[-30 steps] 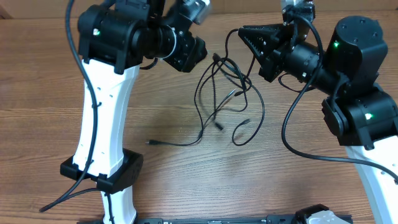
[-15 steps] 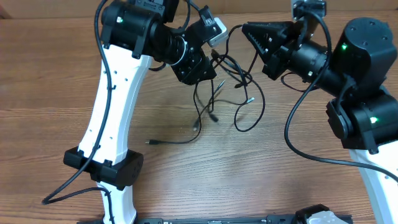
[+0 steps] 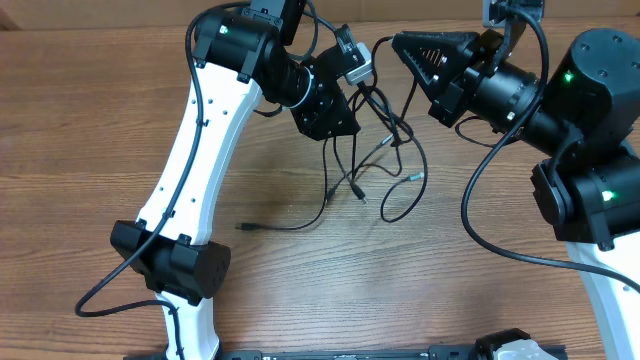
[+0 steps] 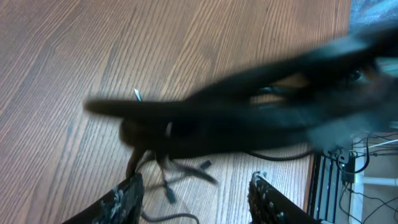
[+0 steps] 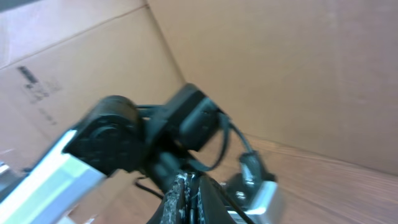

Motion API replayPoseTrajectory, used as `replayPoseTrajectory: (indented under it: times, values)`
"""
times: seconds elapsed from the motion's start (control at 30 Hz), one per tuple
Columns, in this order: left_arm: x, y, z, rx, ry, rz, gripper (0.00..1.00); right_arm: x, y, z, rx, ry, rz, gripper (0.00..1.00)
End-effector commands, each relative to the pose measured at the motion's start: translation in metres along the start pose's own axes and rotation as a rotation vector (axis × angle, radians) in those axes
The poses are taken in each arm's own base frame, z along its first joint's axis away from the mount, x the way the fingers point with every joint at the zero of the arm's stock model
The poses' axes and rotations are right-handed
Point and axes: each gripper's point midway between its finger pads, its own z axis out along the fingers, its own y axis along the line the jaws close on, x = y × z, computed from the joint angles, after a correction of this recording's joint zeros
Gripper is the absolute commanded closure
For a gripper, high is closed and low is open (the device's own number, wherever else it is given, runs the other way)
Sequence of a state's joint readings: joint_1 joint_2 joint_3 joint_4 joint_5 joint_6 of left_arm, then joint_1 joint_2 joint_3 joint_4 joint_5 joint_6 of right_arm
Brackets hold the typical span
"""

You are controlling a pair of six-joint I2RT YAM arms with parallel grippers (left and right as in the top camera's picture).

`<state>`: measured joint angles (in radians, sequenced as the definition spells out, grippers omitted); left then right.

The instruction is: Untangle cables

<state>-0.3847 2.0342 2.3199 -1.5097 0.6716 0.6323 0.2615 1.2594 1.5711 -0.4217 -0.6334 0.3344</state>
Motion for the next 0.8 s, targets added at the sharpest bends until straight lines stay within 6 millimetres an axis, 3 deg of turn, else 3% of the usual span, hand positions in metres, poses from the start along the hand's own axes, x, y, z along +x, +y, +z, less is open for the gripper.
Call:
replayPoseTrajectory:
  times: [0.0, 0.17, 0.23, 0.43, 0.57, 0.77]
  values:
    - [0.000, 0.000, 0.008, 0.036, -0.013, 0.018, 0.45, -0.015, 0.033, -0.014, -0.114, -0.025, 0.013, 0.96]
    - [0.000, 0.004, 0.013, 0.035, -0.017, 0.017, 0.50, -0.016, 0.055, -0.017, -0.231, -0.004, 0.056, 0.96]
    - [0.002, 0.004, 0.016, 0.042, -0.015, 0.012, 0.66, -0.016, 0.062, -0.019, -0.271, 0.008, 0.069, 0.96]
    - [0.005, 0.007, 0.021, 0.047, -0.010, 0.006, 0.95, -0.015, 0.066, -0.020, -0.289, 0.019, 0.092, 0.96]
    - [0.008, 0.008, 0.024, 0.050, -0.003, -0.004, 0.96, -0.018, 0.061, -0.022, -0.275, 0.010, 0.087, 0.96]
    - [0.024, 0.017, 0.020, 0.007, 0.056, -0.050, 0.96, -0.035, 0.022, -0.036, -0.156, -0.054, 0.041, 0.96]
